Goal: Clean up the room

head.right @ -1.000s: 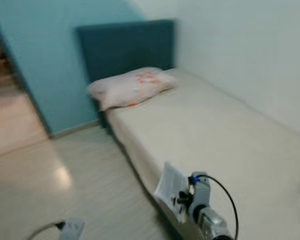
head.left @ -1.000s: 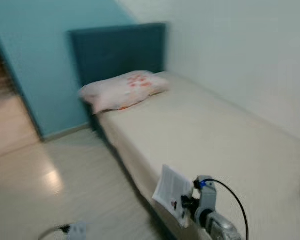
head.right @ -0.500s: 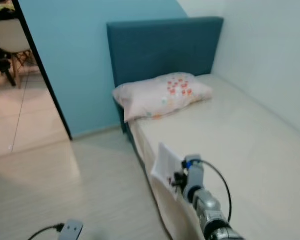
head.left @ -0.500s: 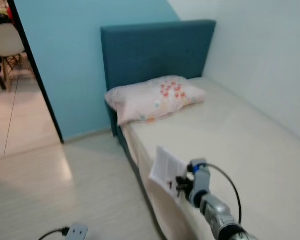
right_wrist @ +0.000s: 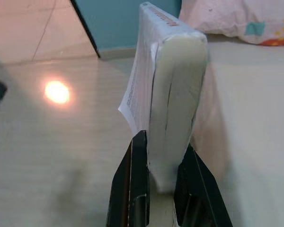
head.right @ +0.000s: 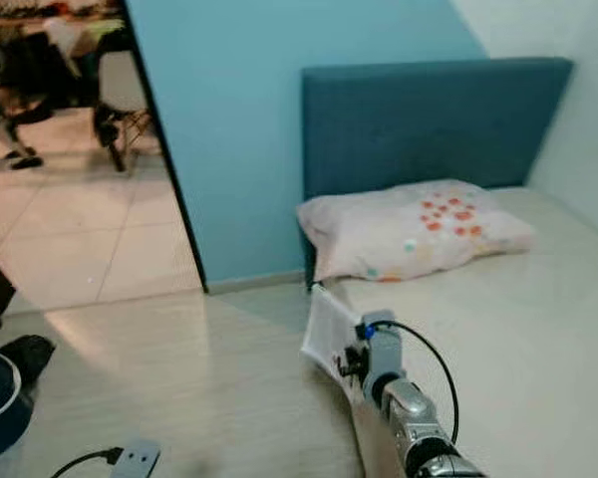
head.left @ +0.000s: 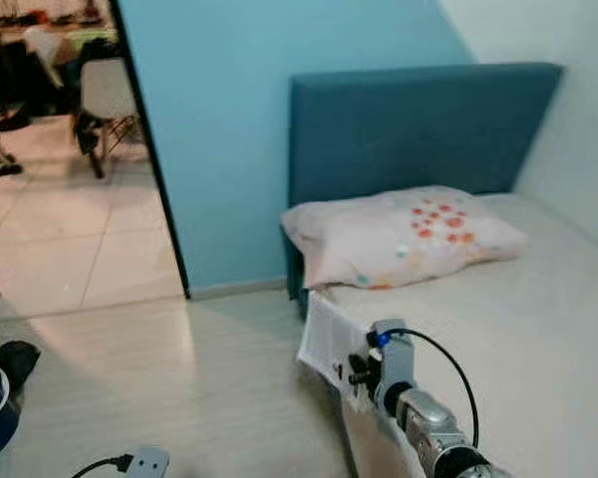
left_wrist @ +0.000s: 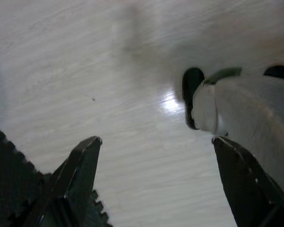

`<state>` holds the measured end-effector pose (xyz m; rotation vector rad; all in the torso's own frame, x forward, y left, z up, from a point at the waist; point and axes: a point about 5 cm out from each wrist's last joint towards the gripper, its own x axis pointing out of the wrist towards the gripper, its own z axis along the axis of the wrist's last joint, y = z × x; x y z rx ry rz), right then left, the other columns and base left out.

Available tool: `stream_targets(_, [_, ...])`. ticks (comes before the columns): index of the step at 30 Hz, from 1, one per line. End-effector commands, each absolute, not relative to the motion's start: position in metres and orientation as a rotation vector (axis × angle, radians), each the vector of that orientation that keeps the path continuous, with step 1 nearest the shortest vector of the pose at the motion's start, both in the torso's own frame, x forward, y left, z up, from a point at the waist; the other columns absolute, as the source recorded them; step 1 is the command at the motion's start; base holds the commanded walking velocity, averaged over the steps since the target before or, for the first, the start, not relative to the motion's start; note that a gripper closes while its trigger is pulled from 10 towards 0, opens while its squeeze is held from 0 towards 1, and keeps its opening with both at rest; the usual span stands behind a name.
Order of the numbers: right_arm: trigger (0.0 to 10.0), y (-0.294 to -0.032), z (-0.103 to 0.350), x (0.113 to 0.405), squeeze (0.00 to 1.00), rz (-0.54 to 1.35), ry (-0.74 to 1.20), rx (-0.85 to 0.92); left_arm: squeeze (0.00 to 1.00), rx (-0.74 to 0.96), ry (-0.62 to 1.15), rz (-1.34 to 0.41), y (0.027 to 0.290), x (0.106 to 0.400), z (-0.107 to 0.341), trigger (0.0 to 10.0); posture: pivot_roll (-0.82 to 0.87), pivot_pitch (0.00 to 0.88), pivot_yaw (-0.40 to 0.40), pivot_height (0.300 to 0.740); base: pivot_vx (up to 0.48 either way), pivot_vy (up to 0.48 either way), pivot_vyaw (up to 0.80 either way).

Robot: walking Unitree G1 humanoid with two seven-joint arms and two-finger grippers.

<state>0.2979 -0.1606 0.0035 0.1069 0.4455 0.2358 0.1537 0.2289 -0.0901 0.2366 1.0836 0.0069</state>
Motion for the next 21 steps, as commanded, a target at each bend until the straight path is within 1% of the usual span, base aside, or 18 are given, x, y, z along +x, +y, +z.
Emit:
stream_targets(1, [10.0, -0.17, 0.003, 0.298, 0.0, 0.182, 0.45, 0.17, 0.0, 0.251, 1.076, 0.006, 0.231, 0.156, -0.089, 10.0, 0.09, 0.002, -0.02, 0.74, 0.0, 0.0, -0.76])
stream_targets(6, [10.0, -0.183, 0.004, 0.298, 0.0, 0.089, 0.444, 0.189, 0.0, 0.24, 1.081, 0.009, 0.232, 0.155, -0.089, 10.0, 0.08, 0.004, -0.016, 0.74, 0.0, 0.0, -0.76])
stream_targets(8, [10.0, -0.186, 0.004, 0.297, 0.0, 0.066, 0.439, 0.193, 0.0, 0.23, 1.08, 0.01, 0.232, 0.155, -0.089, 10.0, 0.08, 0.007, -0.014, 0.74, 0.0, 0.0, 0.0])
stream_targets(9, [10.0, -0.187, 0.003, 0.297, 0.0, 0.054, 0.443, 0.208, 0.0, 0.226, 1.077, 0.014, 0.233, 0.155, -0.089, 10.0, 0.08, 0.007, -0.014, 0.74, 0.0, -0.311, 0.0])
stream_targets(11, [10.0, -0.188, 0.002, 0.296, 0.0, 0.044, 0.447, 0.229, 0.0, 0.225, 1.077, 0.037, 0.234, 0.155, -0.088, 10.0, 0.08, 0.007, -0.014, 0.74, 0.27, -0.394, 0.0])
stream_targets(12, [10.0, -0.188, 0.002, 0.296, 0.0, 0.036, 0.449, 0.259, 0.0, 0.214, 1.069, 0.082, 0.237, 0.156, -0.087, 10.0, 0.07, 0.006, -0.017, 0.74, 0.27, -0.394, 0.0])
stream_targets(16, [10.0, -0.189, 0.002, 0.296, 0.0, 0.025, 0.444, 0.295, 0.0, 0.203, 1.051, 0.119, 0.237, 0.16, -0.086, 10.0, 0.07, 0.006, -0.017, 0.74, 0.282, -0.384, 0.0])
stream_targets(18, [10.0, -0.19, 0.002, 0.296, 0.0, 0.005, 0.446, 0.362, 0.0, 0.206, 1.037, 0.135, 0.232, 0.168, -0.084, 10.0, 0.08, 0.005, -0.016, 0.74, 0.0, 0.0, 0.0])
stream_targets(21, [10.0, -0.19, 0.002, 0.297, 0.0, -0.002, 0.447, 0.417, 0.0, 0.209, 1.03, 0.131, 0.228, 0.172, -0.083, 10.0, 0.08, 0.005, -0.016, 0.74, 0.0, 0.0, 0.0])
